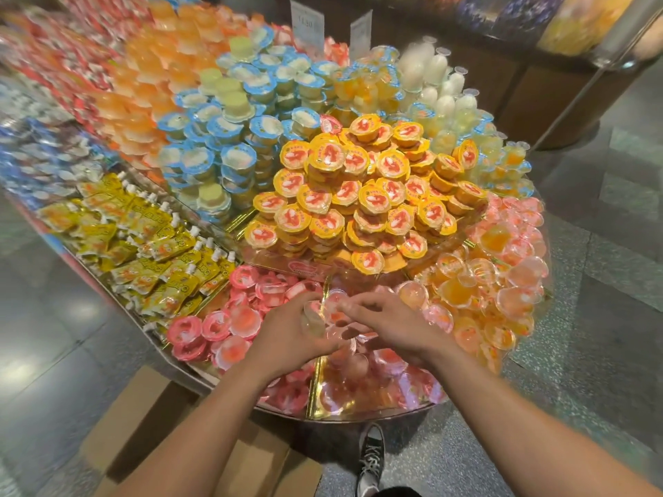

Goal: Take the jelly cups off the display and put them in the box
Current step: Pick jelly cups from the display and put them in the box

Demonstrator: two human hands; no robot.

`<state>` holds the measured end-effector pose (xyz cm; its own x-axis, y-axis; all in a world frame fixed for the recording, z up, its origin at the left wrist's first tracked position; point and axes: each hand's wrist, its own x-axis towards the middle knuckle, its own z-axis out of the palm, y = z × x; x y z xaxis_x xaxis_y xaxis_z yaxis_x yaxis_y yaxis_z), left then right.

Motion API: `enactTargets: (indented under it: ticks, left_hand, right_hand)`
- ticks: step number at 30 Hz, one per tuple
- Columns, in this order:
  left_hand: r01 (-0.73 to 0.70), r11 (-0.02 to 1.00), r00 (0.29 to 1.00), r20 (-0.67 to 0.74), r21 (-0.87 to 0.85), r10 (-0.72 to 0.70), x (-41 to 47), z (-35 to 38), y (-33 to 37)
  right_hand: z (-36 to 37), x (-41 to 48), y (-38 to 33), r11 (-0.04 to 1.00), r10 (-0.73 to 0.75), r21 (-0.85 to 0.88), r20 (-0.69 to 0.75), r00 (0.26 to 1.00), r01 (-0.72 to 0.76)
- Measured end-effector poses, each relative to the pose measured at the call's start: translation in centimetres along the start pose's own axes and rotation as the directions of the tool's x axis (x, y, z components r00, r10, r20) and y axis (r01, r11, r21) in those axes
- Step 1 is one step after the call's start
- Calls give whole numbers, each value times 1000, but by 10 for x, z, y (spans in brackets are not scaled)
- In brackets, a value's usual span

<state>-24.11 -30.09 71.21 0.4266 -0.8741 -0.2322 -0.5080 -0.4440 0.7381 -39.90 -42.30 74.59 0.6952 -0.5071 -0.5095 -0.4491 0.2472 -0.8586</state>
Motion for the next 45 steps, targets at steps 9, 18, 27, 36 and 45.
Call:
enactTargets:
  ticks: [9,18,27,36,45]
  left_hand:
    - [-155,987,983,91,-36,158,0,13,38]
    - [-261,965,942,209,-37,263,26,66,100]
    - [-274,961,948,179,33,264,55,114,167]
    - [-214,973,974,90,90,206,61,175,223]
    - [-184,977,983,40,109,181,81,177,225]
  right_hand:
    - [-5,-23,4,960,107,263,-15,994,-100]
    - [-82,-51,19,963,161,246,-205,965,-108]
    - [-222,-75,25,955,163,287,-299,940,-75]
    - [-341,-83,20,966,165,242,-296,941,-93]
    - [-390,-57,9,984,133,163,-402,906,-72]
